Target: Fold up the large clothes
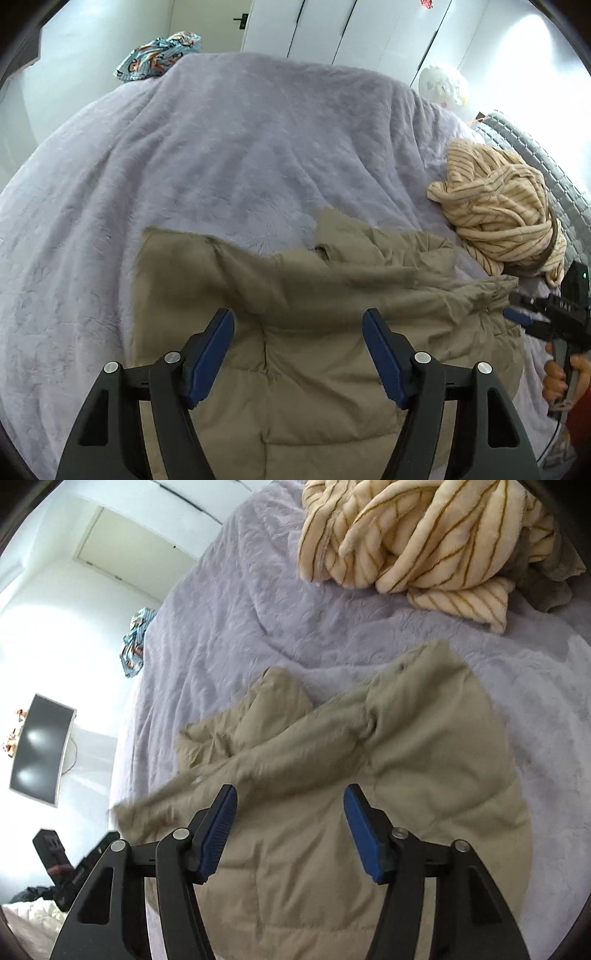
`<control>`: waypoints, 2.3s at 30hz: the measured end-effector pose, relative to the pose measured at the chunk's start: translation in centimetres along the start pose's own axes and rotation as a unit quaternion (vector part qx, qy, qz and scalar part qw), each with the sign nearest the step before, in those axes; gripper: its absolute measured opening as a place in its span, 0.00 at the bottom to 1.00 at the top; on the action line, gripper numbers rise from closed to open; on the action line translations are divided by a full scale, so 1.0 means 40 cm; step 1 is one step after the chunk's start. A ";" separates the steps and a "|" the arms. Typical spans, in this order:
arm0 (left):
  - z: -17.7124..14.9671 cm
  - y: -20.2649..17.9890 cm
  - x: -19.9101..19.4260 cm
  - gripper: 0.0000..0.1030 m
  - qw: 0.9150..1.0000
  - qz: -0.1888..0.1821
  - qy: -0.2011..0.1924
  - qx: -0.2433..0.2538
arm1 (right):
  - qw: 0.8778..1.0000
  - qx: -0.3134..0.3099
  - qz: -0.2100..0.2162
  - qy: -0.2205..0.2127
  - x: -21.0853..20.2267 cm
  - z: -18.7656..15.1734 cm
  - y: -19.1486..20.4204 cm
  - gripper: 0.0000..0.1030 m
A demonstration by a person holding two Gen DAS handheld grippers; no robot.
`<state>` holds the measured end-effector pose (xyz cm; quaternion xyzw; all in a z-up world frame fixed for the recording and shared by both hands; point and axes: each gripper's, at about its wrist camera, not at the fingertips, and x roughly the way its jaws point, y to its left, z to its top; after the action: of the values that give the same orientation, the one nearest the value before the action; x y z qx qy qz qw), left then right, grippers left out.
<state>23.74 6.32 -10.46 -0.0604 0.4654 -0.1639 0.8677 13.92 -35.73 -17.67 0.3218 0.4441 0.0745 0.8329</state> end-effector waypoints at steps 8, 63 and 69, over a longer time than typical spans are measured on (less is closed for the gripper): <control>-0.010 -0.006 0.115 0.36 0.999 0.021 0.039 0.023 | 0.993 -0.083 -0.070 0.050 0.104 -0.022 0.035 0.20; -0.207 0.070 0.025 0.97 0.988 0.125 0.058 -0.068 | 0.990 0.103 -0.093 -0.018 -0.131 -0.214 -0.157 0.22; -0.267 0.057 0.013 0.97 0.986 0.117 0.083 -0.080 | 0.988 0.132 -0.080 -0.011 -0.141 -0.285 -0.169 0.44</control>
<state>15.68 8.80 -17.44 -0.0610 0.5509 -0.0277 0.8318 0.50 -37.98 -22.38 0.3932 0.4650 -0.0547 0.7913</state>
